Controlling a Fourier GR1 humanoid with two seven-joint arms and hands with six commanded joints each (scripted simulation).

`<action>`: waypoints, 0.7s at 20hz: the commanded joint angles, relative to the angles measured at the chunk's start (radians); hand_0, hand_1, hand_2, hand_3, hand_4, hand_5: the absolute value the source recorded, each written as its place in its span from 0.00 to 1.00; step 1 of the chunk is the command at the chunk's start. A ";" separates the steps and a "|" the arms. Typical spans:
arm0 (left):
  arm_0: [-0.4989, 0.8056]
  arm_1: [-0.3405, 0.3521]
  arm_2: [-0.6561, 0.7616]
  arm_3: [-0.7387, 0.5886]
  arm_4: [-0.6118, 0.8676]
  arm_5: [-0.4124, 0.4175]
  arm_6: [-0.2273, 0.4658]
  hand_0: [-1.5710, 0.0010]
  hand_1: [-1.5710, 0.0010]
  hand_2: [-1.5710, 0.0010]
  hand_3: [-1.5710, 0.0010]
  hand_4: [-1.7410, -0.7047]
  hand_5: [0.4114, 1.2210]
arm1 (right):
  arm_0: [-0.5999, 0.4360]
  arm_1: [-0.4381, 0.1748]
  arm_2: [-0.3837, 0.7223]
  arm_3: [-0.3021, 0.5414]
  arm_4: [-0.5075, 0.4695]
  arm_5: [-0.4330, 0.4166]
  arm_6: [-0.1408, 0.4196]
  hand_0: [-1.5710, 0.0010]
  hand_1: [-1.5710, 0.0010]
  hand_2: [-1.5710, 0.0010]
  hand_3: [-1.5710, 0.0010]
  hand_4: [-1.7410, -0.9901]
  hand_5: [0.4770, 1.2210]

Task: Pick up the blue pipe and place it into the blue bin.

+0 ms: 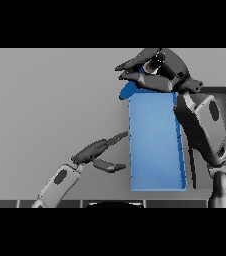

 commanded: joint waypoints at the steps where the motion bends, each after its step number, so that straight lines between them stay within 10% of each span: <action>1: -0.007 0.008 0.007 0.008 0.003 -0.006 0.005 1.00 1.00 1.00 1.00 0.80 0.10 | -0.003 -0.010 -0.008 0.040 0.014 -0.006 0.012 0.00 0.00 0.00 0.00 0.01 0.88; 6: -0.004 0.006 0.016 0.025 0.009 -0.007 -0.001 1.00 1.00 1.00 1.00 0.81 0.10 | 0.101 -0.051 -0.038 0.219 0.114 0.008 0.033 0.00 0.00 0.00 0.00 0.00 0.86; 14: 0.011 -0.003 0.010 0.020 0.013 -0.005 -0.001 1.00 1.00 1.00 1.00 0.82 0.07 | 0.371 -0.031 0.006 0.177 0.192 -0.112 0.189 0.00 0.00 0.00 0.00 0.00 0.86</action>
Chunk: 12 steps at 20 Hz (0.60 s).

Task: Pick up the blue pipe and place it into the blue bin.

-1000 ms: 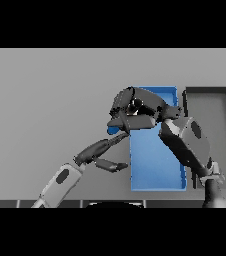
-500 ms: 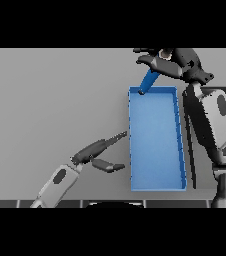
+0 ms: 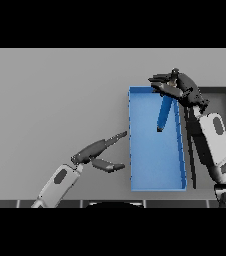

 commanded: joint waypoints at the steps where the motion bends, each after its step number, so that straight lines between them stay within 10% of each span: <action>1: -0.004 0.004 0.003 -0.005 -0.002 0.001 -0.006 1.00 1.00 1.00 1.00 0.83 0.07 | 0.016 -0.002 0.008 -0.004 0.007 -0.003 0.028 0.00 0.00 0.00 0.00 0.00 0.86; 6: -0.005 -0.008 -0.002 -0.005 -0.006 0.009 -0.003 1.00 1.00 1.00 1.00 0.83 0.06 | 0.123 -0.027 0.113 0.025 0.019 -0.003 0.062 0.00 0.00 0.00 0.00 0.20 0.86; 8: 0.002 0.001 -0.003 -0.008 -0.006 0.005 -0.002 1.00 1.00 1.00 1.00 0.83 0.05 | 0.128 -0.073 0.222 0.054 -0.041 -0.062 0.055 0.00 0.07 0.11 0.29 0.26 0.88; 12: -0.007 0.001 0.001 -0.006 -0.004 0.005 0.012 1.00 1.00 1.00 1.00 0.82 0.05 | 0.075 -0.109 0.336 0.119 -0.156 -0.132 0.044 0.57 0.62 0.64 0.71 0.54 0.91</action>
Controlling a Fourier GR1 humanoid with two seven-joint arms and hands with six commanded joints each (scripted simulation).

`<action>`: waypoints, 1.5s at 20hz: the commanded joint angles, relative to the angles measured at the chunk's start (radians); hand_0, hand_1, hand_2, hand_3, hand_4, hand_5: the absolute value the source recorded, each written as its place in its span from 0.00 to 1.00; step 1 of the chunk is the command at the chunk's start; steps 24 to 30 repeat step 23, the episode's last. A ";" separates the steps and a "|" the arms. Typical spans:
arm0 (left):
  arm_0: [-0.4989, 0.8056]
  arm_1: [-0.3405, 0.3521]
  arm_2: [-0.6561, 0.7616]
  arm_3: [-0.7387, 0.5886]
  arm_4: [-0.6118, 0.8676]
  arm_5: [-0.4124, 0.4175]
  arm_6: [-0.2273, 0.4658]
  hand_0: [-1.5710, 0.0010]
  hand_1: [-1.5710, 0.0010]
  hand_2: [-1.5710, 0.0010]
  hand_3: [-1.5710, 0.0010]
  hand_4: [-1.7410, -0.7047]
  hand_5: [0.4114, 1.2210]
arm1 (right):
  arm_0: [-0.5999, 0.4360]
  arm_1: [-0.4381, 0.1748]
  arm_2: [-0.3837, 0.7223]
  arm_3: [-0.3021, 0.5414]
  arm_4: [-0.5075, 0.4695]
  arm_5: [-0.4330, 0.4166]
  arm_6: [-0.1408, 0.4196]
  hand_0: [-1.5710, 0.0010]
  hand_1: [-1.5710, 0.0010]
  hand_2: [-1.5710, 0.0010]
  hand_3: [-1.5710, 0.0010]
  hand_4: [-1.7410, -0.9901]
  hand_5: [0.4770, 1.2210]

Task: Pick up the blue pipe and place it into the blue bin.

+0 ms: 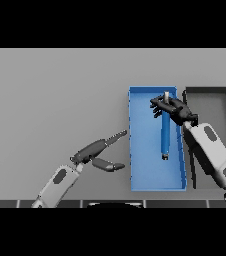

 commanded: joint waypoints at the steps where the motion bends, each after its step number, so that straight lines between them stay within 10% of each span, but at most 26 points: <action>1: -0.006 -0.008 0.002 0.003 0.005 0.002 0.017 1.00 1.00 1.00 1.00 0.82 0.05 | -0.012 -0.011 0.035 0.002 0.006 0.030 0.002 0.66 0.70 0.71 0.77 0.61 0.89; 12: 0.000 -0.003 0.005 0.010 0.007 0.001 0.005 1.00 1.00 1.00 1.00 0.80 0.06 | -0.063 -0.059 0.236 0.070 0.158 0.096 0.026 0.97 0.97 0.98 0.98 0.82 0.32; 30: 0.024 0.007 0.003 0.004 0.012 -0.006 -0.026 1.00 1.00 1.00 1.00 0.79 0.07 | -0.053 -0.062 0.222 0.077 0.142 0.129 -0.022 0.99 0.99 0.99 1.00 0.82 0.27</action>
